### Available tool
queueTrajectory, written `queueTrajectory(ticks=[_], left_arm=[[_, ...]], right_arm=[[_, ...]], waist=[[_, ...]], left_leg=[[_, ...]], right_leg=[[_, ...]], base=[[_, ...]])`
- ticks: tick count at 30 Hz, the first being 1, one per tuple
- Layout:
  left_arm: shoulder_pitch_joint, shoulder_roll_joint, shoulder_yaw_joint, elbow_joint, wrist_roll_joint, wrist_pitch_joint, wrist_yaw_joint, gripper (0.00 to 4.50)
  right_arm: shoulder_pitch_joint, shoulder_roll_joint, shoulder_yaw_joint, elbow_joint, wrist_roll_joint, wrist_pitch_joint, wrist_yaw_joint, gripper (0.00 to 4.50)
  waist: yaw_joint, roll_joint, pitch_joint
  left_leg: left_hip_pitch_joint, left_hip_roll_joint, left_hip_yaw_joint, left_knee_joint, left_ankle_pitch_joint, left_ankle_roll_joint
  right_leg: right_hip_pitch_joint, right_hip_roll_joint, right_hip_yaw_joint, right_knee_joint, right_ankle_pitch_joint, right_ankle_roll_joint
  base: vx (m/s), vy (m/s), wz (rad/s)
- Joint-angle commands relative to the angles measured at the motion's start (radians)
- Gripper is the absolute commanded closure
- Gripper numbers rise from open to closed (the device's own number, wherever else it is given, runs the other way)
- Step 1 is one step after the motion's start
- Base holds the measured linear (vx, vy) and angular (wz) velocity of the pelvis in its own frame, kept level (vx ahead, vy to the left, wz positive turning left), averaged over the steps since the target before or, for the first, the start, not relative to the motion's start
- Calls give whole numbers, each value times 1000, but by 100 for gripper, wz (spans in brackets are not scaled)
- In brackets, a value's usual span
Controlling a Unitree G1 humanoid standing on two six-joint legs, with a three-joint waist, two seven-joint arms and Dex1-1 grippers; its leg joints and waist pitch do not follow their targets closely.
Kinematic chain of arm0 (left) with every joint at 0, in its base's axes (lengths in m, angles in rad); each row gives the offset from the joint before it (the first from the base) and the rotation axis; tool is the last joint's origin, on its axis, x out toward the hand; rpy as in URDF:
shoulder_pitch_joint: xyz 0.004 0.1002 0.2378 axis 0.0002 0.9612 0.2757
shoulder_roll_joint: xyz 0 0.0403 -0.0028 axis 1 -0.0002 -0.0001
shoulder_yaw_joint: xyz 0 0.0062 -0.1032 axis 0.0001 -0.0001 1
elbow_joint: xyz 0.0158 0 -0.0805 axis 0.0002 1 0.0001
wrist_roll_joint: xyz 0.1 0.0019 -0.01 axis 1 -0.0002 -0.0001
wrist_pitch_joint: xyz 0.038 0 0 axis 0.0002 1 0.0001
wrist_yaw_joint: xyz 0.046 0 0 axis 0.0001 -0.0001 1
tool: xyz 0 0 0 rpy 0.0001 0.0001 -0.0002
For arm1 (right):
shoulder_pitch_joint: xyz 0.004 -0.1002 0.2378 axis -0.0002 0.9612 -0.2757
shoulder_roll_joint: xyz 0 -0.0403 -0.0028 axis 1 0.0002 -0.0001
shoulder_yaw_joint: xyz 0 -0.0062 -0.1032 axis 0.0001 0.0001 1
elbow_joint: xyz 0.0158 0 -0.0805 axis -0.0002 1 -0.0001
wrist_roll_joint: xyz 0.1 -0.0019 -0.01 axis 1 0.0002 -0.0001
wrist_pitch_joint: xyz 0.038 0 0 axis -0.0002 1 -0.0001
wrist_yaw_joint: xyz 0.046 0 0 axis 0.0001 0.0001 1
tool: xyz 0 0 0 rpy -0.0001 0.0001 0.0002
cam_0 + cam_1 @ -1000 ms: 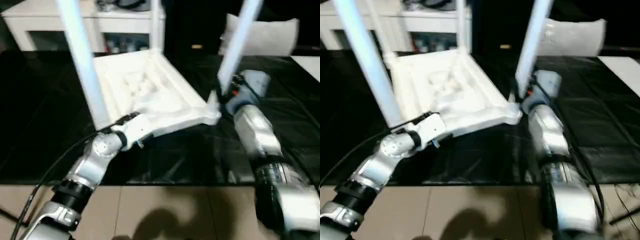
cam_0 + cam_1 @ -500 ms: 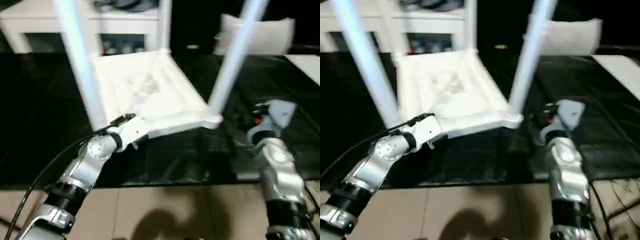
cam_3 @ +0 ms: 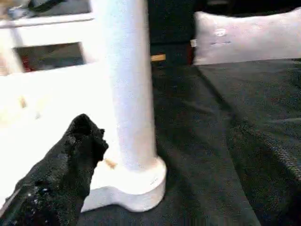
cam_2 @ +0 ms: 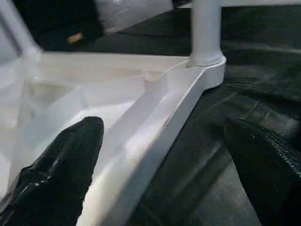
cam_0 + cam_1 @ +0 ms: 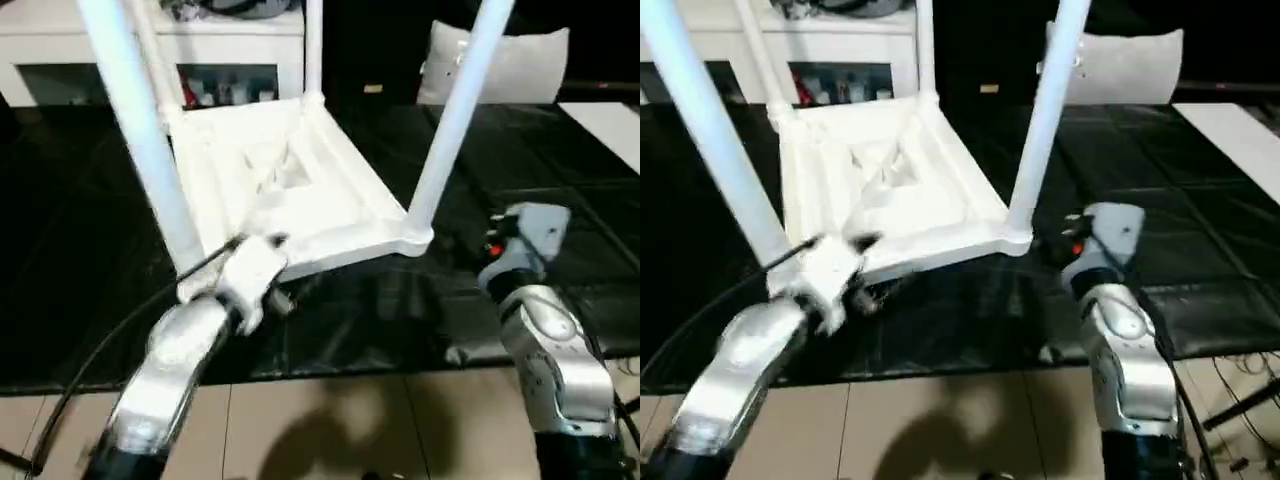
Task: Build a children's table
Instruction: Rotate table base
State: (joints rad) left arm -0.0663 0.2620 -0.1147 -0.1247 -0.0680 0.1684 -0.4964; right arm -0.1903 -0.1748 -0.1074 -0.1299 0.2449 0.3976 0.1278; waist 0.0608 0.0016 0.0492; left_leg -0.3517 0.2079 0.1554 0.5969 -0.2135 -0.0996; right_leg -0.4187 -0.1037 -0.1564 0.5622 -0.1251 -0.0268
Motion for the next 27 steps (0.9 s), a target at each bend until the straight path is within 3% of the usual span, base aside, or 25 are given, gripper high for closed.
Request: queueTrajectory(ticks=[1,3,8,10,11,12,13,15,17,19,20,22,23,24,25,26,27], left_arm=[[57,-3,51,-117,-57,73,26,6],[119,4,73,-186,-101,115,19,6],[229,60,135,-281,-163,194,-19,6],[265,111,163,-324,-187,237,-57,6],[281,132,174,-342,-195,248,-74,6],[300,154,198,-356,-216,262,-93,6],[320,199,263,-330,-249,267,-135,6],[327,223,298,-295,-262,258,-157,6],[315,264,369,-183,-258,222,-168,6],[289,284,404,-89,-245,174,-164,6],[278,286,415,-85,-240,179,-146,6],[243,283,440,-116,-245,212,-99,6],[222,281,439,-133,-252,226,-90,6],[213,284,437,-135,-257,230,-89,6],[166,285,419,-131,-279,242,-105,6],[137,282,411,-116,-287,244,-113,6],[117,280,405,-104,-291,244,-117,6]], right_arm=[[16,-16,25,-32,19,40,39,0],[30,-25,40,-48,34,59,65,0],[54,-56,78,-71,37,104,120,0],[56,-68,82,-71,39,120,137,0],[58,-74,85,-72,37,125,143,0],[59,-80,86,-73,38,131,152,0],[62,-101,90,-77,52,157,181,0],[66,-117,96,-81,70,170,213,0],[77,-157,119,-98,101,182,292,0],[80,-180,132,-103,107,182,336,0],[80,-191,136,-103,118,179,367,0],[78,-215,135,-106,164,192,447,0],[75,-225,138,-100,170,180,478,0],[73,-232,141,-95,167,167,494,0],[63,-244,154,-63,135,130,503,0],[54,-244,160,-42,117,114,496,0],[49,-244,163,-29,106,104,491,0]], waist=[[4,2,-66],[3,0,-60],[-3,1,-47],[-5,6,-44],[-10,8,-42],[-12,8,-40],[-14,6,-40],[-19,10,-37],[-28,6,-34],[-36,17,-30],[-44,21,-25],[-40,28,-22],[-16,29,-19],[-5,28,-10],[-1,17,-1],[-27,9,13],[-39,36,-1]], left_leg=[[-10,17,6,-73,-178,53],[-10,15,7,-74,-211,54],[0,5,3,-73,-308,42],[8,5,-2,-71,-344,37],[5,8,-7,-75,-367,34],[13,7,-7,-74,-391,33],[16,4,-7,-70,-396,32],[12,1,-13,-73,-414,39],[20,0,-16,-73,-439,37],[26,7,-23,-79,-486,41],[26,22,-36,-93,-552,36],[18,49,-50,-118,-642,29],[4,100,-61,-170,-779,7],[11,92,-52,-173,-800,-4],[71,16,-23,-105,-733,-15],[139,-45,-6,14,-575,-6],[106,-16,-20,-6,-569,5]], right_leg=[[64,-41,53,-65,-401,-45],[62,-39,51,-72,-446,-34],[49,-32,38,-107,-616,50],[45,-31,33,-117,-646,64],[50,-29,31,-116,-643,66],[46,-25,28,-124,-651,72],[46,-27,26,-124,-655,71],[54,-27,17,-131,-675,79],[54,-24,7,-142,-681,93],[60,-21,-6,-149,-686,100],[75,-20,-15,-144,-663,95],[94,-17,-6,-111,-614,81],[115,-23,57,16,-399,-1],[100,-23,68,13,-403,-19],[29,-32,58,-99,-700,13],[-31,-47,-32,-212,-991,95],[33,-32,-103,-207,-915,135]], base=[[0,0,0],[0,0,0],[0,0,0],[0,0,0],[0,0,0],[0,0,0],[0,0,0],[0,0,0],[0,0,0],[0,0,0],[0,0,0],[0,0,0],[0,0,0],[0,0,0],[0,0,0],[0,0,0],[0,0,0]])
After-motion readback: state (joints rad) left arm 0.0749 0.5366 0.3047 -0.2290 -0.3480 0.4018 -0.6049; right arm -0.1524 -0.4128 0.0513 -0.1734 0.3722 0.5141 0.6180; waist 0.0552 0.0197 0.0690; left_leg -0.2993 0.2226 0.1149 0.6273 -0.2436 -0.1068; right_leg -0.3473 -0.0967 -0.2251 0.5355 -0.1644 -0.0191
